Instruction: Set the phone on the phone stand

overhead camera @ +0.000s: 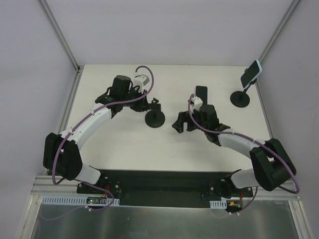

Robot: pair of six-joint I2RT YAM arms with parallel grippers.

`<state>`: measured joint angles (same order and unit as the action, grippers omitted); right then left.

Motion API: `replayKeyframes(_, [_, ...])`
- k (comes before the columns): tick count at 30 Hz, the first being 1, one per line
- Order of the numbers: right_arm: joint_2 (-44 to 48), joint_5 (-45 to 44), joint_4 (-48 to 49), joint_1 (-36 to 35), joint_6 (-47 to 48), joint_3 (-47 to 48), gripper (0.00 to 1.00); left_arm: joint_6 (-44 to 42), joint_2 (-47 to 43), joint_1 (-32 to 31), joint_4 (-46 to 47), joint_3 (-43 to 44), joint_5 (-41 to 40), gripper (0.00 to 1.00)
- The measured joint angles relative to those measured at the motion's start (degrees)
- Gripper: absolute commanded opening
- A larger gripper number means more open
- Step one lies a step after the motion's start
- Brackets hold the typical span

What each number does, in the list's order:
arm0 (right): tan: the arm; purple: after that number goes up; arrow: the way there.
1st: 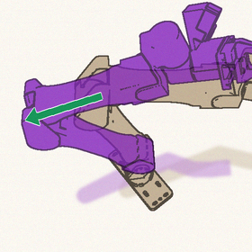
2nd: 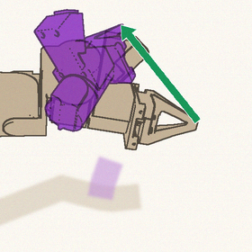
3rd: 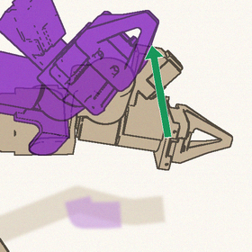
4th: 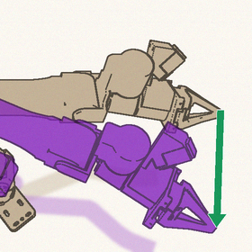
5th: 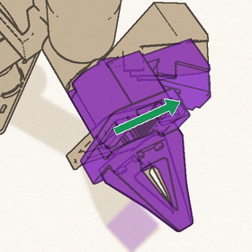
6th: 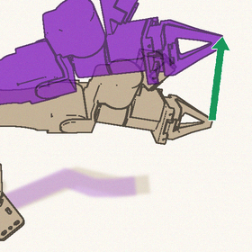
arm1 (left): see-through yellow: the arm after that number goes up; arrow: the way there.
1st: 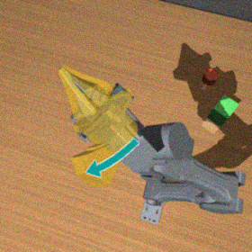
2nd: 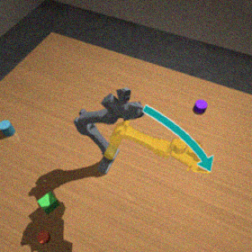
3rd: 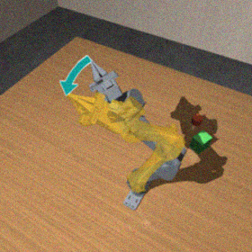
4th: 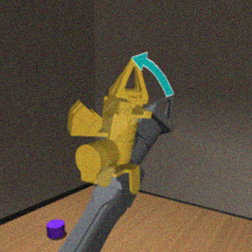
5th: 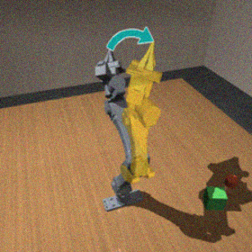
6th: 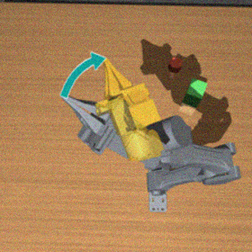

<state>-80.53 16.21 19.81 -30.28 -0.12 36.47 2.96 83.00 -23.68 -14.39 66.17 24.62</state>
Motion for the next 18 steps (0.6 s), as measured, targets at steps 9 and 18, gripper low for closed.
replayKeyframes(9, [3.52,-9.16,1.7,-0.11,0.13,-2.97,1.0,-1.07,-1.07,-2.62,-1.99,-0.13,0.42,0.35])
replayKeyframes(18, [3.17,-25.88,-8.44,6.38,-5.57,0.33,1.0,-0.5,-2.16,-2.64,-7.02,-1.29,0.33,0.85])
